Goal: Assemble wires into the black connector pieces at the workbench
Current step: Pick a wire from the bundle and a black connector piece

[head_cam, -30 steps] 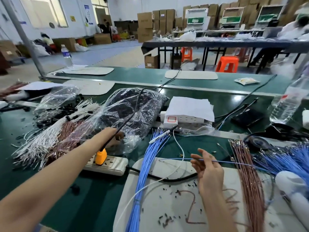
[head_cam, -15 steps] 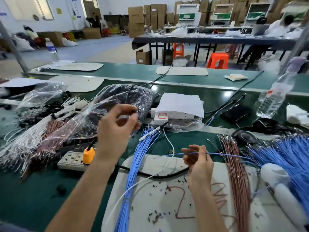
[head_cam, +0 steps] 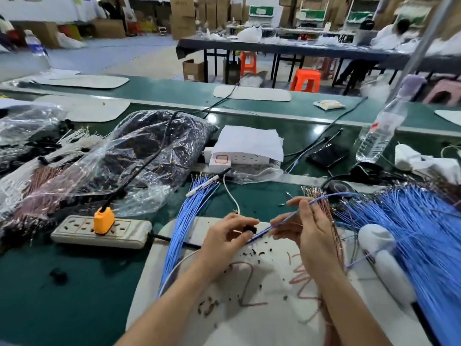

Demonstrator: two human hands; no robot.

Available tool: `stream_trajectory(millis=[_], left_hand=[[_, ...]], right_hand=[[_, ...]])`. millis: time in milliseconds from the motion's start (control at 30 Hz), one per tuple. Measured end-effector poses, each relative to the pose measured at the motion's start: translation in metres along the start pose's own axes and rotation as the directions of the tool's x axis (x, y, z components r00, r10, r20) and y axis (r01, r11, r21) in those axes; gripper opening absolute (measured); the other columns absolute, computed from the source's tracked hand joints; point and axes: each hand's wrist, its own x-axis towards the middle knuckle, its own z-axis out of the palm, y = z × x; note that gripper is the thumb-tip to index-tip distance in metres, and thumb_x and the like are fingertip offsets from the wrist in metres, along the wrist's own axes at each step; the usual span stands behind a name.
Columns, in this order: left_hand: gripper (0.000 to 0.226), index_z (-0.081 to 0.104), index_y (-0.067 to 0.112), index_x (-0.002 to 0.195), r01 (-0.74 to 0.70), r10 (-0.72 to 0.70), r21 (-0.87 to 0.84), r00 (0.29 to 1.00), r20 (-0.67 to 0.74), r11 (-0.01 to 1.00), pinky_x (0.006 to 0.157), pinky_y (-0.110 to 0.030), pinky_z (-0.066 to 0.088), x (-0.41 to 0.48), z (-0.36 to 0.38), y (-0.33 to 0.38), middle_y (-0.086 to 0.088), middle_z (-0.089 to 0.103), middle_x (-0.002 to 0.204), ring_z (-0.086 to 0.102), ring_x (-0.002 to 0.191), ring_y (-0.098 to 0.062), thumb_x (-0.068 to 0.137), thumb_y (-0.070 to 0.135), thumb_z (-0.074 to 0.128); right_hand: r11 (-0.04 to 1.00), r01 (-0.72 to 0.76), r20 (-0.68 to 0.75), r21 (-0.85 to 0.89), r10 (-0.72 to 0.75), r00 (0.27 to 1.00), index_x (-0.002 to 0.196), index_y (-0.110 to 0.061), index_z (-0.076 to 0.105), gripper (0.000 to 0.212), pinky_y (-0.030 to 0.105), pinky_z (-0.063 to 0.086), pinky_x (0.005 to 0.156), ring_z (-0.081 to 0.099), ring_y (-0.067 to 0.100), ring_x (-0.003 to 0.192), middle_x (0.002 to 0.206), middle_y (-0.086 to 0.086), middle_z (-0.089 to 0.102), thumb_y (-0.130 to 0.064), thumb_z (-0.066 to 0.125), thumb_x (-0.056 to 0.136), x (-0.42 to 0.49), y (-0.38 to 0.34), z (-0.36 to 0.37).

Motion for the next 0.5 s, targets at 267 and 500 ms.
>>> stream_trajectory(millis=[267, 500], left_hand=[[0.028, 0.071, 0.005, 0.105, -0.155, 0.171, 0.232, 0.984, -0.048, 0.96, 0.08, -0.015, 0.05, -0.006, 0.005, -0.004, -0.002, 0.061, 0.099, 0.063, 0.09, -0.004, 0.081, -0.009, 0.067], [0.037, 0.067, 0.006, 0.098, -0.101, 0.108, 0.118, 0.992, -0.059, 0.988, 0.088, -0.026, 0.053, -0.007, 0.01, -0.003, -0.004, 0.062, 0.103, 0.068, 0.097, -0.011, 0.079, -0.023, 0.056]], right_hand=[[0.922, 0.302, 0.09, -0.242, -0.288, 0.953, 0.094, -0.014, 0.064, 0.026, 0.017, 0.052, 0.069, 0.067, 0.01, 0.069, 0.084, 0.001, 0.072, 0.008, 0.051, 0.092, -0.009, 0.02, -0.013], [0.679, 0.615, 0.143, -0.4, -0.617, 0.774, 0.1, -0.023, 0.059, 0.015, 0.018, 0.05, 0.072, 0.065, 0.008, 0.08, 0.091, -0.009, 0.064, -0.015, 0.046, 0.097, -0.021, 0.028, -0.008]])
